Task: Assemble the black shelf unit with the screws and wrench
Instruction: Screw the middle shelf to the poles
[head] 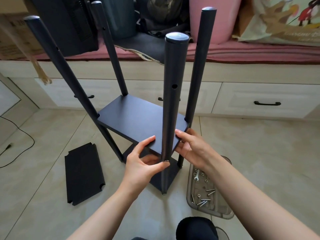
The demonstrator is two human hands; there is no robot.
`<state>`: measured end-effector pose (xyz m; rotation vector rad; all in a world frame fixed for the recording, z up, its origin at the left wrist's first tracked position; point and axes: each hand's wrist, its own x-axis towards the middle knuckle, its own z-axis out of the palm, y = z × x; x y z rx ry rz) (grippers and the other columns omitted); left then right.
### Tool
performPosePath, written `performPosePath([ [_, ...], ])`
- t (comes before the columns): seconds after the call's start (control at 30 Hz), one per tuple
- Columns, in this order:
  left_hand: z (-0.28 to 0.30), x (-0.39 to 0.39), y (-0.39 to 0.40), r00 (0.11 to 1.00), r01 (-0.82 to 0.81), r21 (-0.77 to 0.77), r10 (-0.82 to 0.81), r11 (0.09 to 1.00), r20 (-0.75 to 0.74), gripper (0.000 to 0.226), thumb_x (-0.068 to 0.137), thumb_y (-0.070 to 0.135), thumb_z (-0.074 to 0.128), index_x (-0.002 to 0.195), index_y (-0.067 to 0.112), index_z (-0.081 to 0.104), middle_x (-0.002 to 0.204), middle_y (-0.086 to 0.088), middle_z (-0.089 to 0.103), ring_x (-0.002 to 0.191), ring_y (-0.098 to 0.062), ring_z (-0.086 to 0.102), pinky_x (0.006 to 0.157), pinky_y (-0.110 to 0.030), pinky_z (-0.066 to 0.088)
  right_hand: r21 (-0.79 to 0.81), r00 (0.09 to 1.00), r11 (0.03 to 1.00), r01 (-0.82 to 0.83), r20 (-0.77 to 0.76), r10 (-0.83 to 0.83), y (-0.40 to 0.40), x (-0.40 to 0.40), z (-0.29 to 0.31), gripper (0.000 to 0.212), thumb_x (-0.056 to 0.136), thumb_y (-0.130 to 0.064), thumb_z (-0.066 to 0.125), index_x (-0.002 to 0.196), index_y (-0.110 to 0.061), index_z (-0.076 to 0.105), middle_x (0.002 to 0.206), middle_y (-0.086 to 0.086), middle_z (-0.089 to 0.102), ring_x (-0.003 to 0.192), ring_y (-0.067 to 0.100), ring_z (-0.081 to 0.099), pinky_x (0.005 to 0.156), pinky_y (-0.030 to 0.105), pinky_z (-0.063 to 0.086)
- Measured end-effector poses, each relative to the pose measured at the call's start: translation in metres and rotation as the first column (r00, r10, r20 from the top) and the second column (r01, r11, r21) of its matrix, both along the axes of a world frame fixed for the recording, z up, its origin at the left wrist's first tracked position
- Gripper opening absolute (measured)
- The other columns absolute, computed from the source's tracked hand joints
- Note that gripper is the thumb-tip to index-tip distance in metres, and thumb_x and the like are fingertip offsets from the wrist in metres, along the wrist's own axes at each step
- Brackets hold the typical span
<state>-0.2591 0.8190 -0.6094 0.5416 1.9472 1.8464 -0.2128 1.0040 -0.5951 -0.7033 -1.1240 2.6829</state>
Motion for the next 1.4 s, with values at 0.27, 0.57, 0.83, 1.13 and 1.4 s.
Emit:
performPosePath([
  [0.27, 0.001, 0.000, 0.001, 1.000, -0.025, 0.006, 0.025, 1.000, -0.007, 0.073, 0.061, 0.002, 0.094, 0.119, 0.038, 0.067, 0.118, -0.001, 0.068, 0.085, -0.024, 0.077, 0.072, -0.029, 0.062, 0.050, 0.998, 0.998, -0.036, 0.053, 0.033, 0.014, 0.008, -0.001, 0.035, 0.099, -0.018, 0.058, 0.129, 0.000, 0.054, 0.119, 0.019, 0.069, 0.109, 0.032, 0.069, 0.093, 0.044, 0.057],
  [0.57, 0.002, -0.001, 0.001, 1.000, -0.023, -0.006, 0.023, 1.000, -0.018, 0.072, 0.059, 0.007, 0.097, 0.111, 0.048, 0.067, 0.119, -0.006, 0.068, 0.087, -0.027, 0.076, 0.074, -0.029, 0.061, 0.363, 0.835, 0.903, -0.229, 0.550, -0.009, 0.061, 0.061, -0.075, 0.021, 0.099, -0.006, 0.056, 0.115, 0.006, 0.061, 0.097, 0.021, 0.071, 0.084, 0.029, 0.071, 0.079, 0.036, 0.060],
  [0.83, 0.006, -0.002, 0.001, 1.000, -0.013, -0.030, 0.013, 0.999, 0.001, 0.071, 0.062, 0.003, 0.094, 0.116, 0.040, 0.068, 0.114, 0.000, 0.069, 0.088, -0.028, 0.076, 0.077, -0.032, 0.062, 0.488, 0.508, 0.297, -0.821, 0.862, -0.013, 0.047, 0.080, -0.176, 0.016, 0.093, -0.009, 0.059, 0.105, -0.003, 0.069, 0.106, 0.012, 0.071, 0.102, 0.026, 0.066, 0.090, 0.032, 0.050],
  [1.13, 0.007, 0.000, 0.000, 1.000, -0.020, -0.025, 0.020, 1.000, 0.003, 0.070, 0.060, 0.004, 0.092, 0.118, 0.035, 0.068, 0.114, -0.001, 0.069, 0.089, -0.027, 0.077, 0.075, -0.025, 0.060, 0.401, 0.401, -0.014, -0.916, 0.914, -0.062, 0.040, 0.080, -0.227, 0.035, 0.095, -0.004, 0.052, 0.130, -0.007, 0.054, 0.127, 0.017, 0.060, 0.115, 0.032, 0.060, 0.093, 0.032, 0.046],
  [1.4, 0.005, -0.002, 0.000, 1.000, -0.005, -0.047, 0.004, 0.999, -0.013, 0.069, 0.063, -0.002, 0.091, 0.118, 0.033, 0.068, 0.101, 0.004, 0.073, 0.087, -0.029, 0.077, 0.075, -0.027, 0.061, 0.385, 0.407, -0.180, -0.905, 0.908, -0.101, 0.037, 0.080, -0.235, 0.037, 0.090, 0.009, 0.047, 0.124, 0.000, 0.059, 0.123, 0.017, 0.063, 0.114, 0.034, 0.063, 0.089, 0.037, 0.051],
])
